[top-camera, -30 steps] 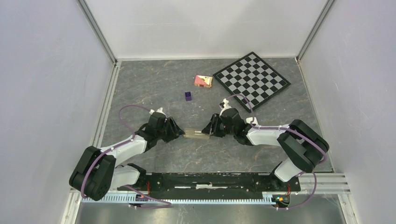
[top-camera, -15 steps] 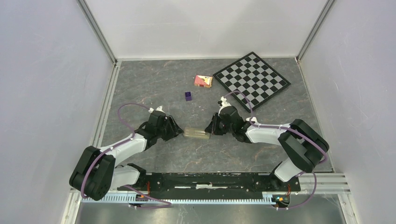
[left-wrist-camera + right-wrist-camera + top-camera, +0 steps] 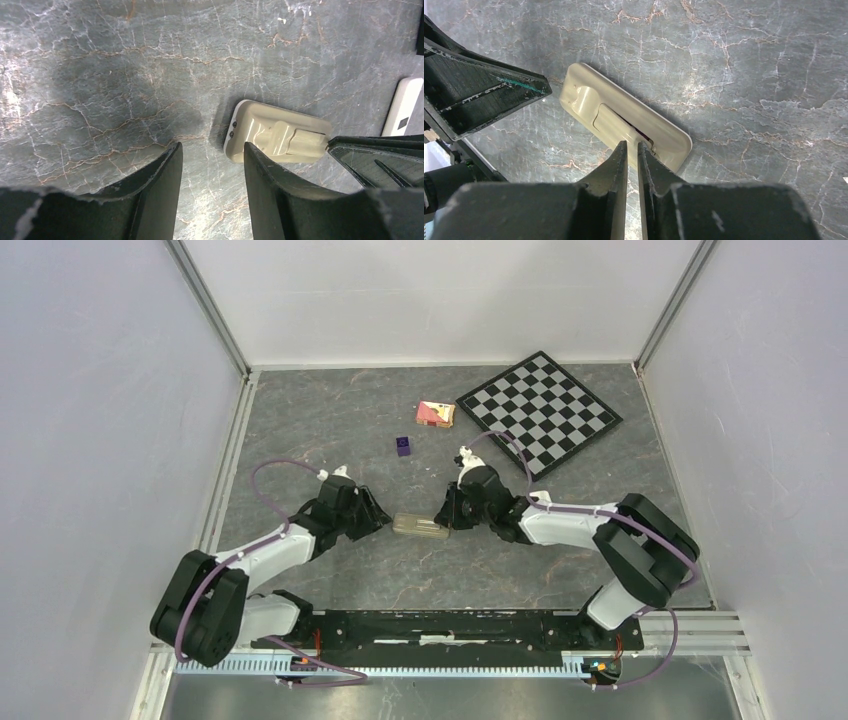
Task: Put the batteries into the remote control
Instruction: Load the battery cover into the remote control.
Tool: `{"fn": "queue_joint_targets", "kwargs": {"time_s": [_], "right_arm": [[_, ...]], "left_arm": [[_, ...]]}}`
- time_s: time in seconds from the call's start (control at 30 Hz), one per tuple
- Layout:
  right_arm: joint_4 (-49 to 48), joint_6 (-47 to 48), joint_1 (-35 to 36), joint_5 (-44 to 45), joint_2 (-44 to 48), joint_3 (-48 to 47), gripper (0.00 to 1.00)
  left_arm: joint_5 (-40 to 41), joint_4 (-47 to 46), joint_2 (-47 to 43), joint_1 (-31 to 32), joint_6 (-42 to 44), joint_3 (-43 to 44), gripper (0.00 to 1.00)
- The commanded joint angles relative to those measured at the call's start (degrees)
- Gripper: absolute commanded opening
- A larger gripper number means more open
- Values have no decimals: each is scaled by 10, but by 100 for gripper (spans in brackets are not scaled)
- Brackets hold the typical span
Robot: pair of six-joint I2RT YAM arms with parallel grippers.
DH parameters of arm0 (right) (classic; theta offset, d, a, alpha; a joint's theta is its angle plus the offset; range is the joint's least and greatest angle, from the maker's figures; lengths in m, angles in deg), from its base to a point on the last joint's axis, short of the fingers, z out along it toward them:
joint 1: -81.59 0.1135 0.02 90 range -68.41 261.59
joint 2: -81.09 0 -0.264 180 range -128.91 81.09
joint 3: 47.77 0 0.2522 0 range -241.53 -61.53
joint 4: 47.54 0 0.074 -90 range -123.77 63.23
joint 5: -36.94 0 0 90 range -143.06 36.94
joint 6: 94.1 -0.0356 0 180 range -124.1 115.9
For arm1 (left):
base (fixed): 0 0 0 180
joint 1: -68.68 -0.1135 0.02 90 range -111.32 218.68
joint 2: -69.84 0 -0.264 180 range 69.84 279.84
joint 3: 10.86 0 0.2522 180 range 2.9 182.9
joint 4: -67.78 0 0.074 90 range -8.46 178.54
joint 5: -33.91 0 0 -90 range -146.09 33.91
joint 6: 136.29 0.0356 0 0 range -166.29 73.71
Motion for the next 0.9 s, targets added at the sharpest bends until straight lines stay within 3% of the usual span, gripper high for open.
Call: {"fn": "queue_joint_targets", "kwargs": {"time_s": [0.0,0.5,0.73,0.87], "right_arm": [[8,16,5,8,-23,-33,17],[12,24,17,-25,-53,-54,17],[86,86,16,40,-9,-115,34],[116,90,16,78,15,-112,38]], "left_arm": [[-12,-30,16,-2,24,19,56],[-40,-62,30,-2,23,2,55],[-20,-53,20,-2,32,1,55],[-20,-53,23,-3,34,2,55]]}}
